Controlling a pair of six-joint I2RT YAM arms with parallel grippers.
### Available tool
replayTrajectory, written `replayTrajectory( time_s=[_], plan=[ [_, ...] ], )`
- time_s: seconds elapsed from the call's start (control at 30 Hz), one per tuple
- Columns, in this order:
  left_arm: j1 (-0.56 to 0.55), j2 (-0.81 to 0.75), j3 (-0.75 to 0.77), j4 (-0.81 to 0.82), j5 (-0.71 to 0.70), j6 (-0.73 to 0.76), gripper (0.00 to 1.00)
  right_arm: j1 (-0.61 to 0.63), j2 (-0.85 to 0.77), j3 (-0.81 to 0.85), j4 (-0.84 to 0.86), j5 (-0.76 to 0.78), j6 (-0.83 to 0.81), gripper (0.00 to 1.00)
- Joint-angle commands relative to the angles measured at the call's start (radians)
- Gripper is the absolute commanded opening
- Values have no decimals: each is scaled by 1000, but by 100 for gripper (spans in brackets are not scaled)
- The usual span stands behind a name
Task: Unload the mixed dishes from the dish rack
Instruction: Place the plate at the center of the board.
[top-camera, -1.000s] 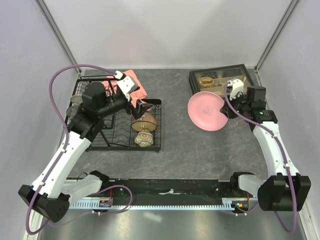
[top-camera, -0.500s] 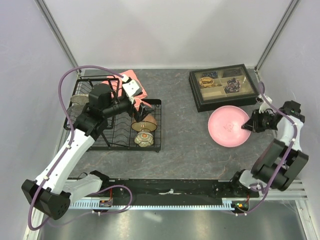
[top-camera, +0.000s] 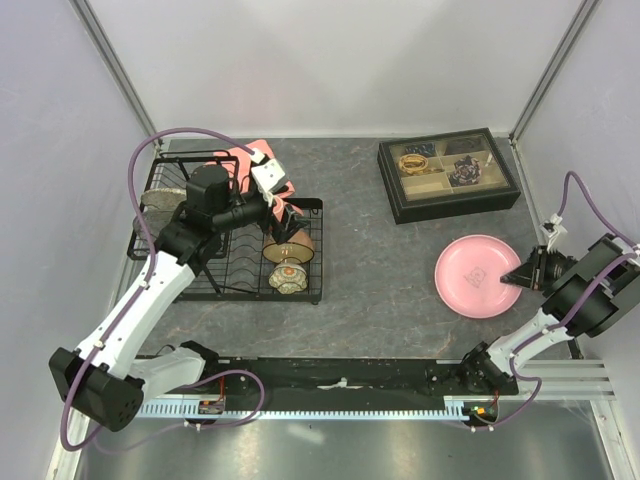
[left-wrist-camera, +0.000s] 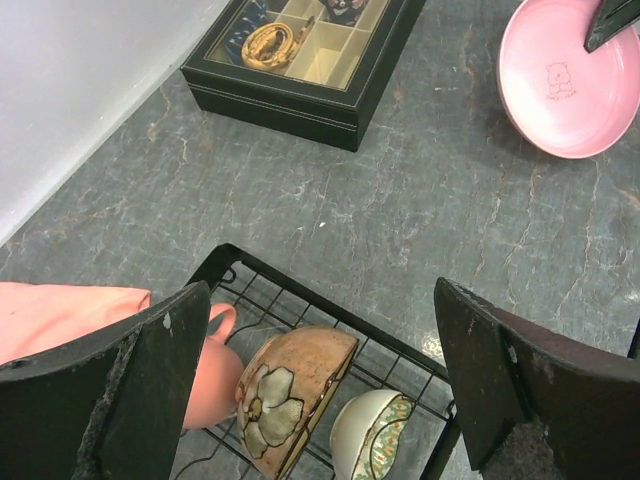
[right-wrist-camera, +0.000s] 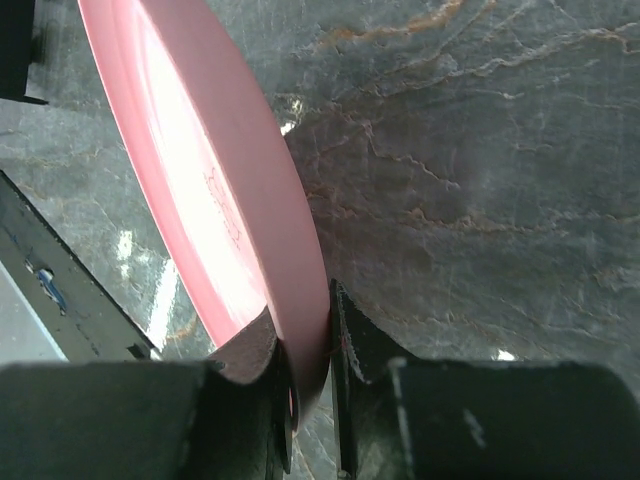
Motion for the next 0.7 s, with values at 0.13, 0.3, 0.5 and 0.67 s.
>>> replayTrajectory(
  time_s=[0.13, 0.3, 0.5, 0.67],
  plan=[
    [-2, 20, 0, 23, 24, 17, 99, -26, -72, -28, 62, 1, 26, 0],
    [-2, 16, -7, 25, 25, 18, 99, -24, -117, -101, 265, 74, 154, 0],
    [-2, 11, -12, 23, 30, 17, 99, -29, -115, -136, 368, 120, 223, 0],
    [0, 9, -15, 23, 33, 15, 99, -33, -103, -144, 451, 131, 292, 0]
  ],
)
